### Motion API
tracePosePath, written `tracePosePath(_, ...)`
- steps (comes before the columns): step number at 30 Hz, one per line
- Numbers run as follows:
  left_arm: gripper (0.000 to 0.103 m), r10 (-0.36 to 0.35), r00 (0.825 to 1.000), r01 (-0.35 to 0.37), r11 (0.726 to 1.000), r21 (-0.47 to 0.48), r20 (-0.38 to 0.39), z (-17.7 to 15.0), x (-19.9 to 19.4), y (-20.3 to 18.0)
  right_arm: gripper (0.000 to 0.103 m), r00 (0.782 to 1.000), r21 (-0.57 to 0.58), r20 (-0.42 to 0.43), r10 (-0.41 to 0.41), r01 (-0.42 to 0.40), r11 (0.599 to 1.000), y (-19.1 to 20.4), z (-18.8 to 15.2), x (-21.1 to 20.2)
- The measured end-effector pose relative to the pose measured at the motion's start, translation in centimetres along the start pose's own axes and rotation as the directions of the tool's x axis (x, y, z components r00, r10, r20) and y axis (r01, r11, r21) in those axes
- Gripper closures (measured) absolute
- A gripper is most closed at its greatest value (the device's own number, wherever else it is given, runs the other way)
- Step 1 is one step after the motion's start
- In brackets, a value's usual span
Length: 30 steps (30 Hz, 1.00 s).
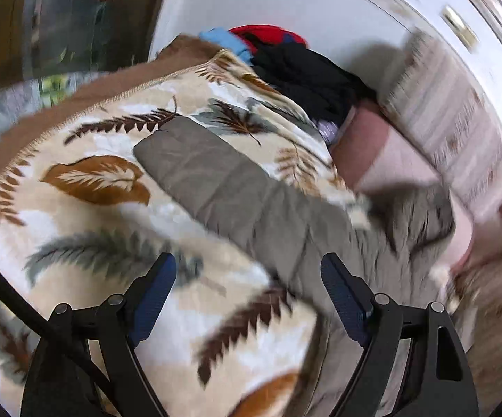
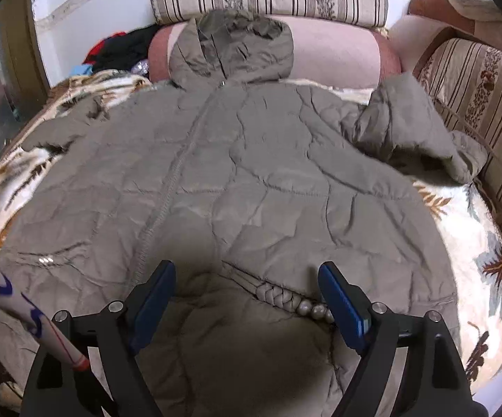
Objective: Fold large clothes
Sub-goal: 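Grasp the sleeve with the left tool and fold it across the jacket body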
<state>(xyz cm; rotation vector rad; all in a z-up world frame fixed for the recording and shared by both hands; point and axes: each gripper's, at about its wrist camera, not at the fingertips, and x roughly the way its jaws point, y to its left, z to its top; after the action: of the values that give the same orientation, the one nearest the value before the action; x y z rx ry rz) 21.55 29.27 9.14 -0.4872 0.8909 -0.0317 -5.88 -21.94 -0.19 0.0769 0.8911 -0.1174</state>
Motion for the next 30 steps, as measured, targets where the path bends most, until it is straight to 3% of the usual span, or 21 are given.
tracePosePath(5, 0.019, -0.070, 0.997, 0.068, 0.987, -0.144, -0.013, 4.6, 5.1, 4.6, 0.015, 1.000, -0.011, -0.005, -0.006, 0.006, 1.000, -0.3, -0.3, 1.4)
tracePosePath(13, 0.019, -0.079, 0.994, 0.059, 0.968, -0.243, -0.074, 6.1, 13.0, 8.7, 0.009, 0.999, -0.026, -0.021, -0.037, 0.036, 0.999, -0.2, 0.1, 3.0)
tracePosePath(16, 0.019, -0.123, 0.987, 0.088, 0.951, -0.297, -0.103, 6.1, 15.8, 9.9, 0.007, 0.998, -0.029, -0.025, -0.050, 0.049, 0.998, -0.1, 0.2, 3.5)
tracePosePath(19, 0.014, -0.138, 0.986, 0.102, 0.946, -0.307, -0.096, 6.3, 17.3, 10.1, 0.005, 0.998, -0.027, -0.029, -0.056, 0.055, 0.998, -0.1, 0.3, 3.9)
tracePosePath(21, 0.004, -0.155, 0.984, 0.122, 0.943, -0.310, -0.085, 6.6, 17.8, 9.9, 0.005, 0.998, -0.027, -0.029, -0.058, 0.057, 0.998, -0.1, 0.2, 4.1)
tracePosePath(24, 0.003, -0.112, 0.990, 0.083, 0.954, -0.289, -0.087, 7.0, 18.5, 8.9, 0.003, 0.998, -0.028, -0.026, -0.063, 0.062, 0.998, 0.0, 0.1, 4.3)
tracePosePath(26, 0.032, -0.016, 0.996, -0.003, 0.978, -0.210, -0.091, 7.0, 18.6, 7.5, 0.003, 0.997, -0.029, -0.025, -0.066, 0.065, 0.997, 0.0, 0.1, 4.5)
tracePosePath(27, 0.068, 0.018, 0.995, -0.036, 0.982, -0.186, -0.099, 6.9, 18.6, 7.2, 0.003, 0.997, -0.029, -0.023, -0.067, 0.066, 0.997, 0.2, 0.1, 4.6)
tracePosePath(28, 0.089, 0.043, 0.991, -0.063, 0.984, -0.165, -0.124, 6.9, 18.8, 6.9, 0.003, 0.998, -0.029, -0.021, -0.067, 0.067, 0.997, 0.2, 0.1, 4.6)
tracePosePath(30, 0.093, 0.057, 0.991, -0.076, 0.985, -0.157, -0.124, 6.8, 18.2, 6.3, 0.002, 0.997, -0.030, -0.015, -0.069, 0.069, 0.997, 0.2, 0.1, 4.7)
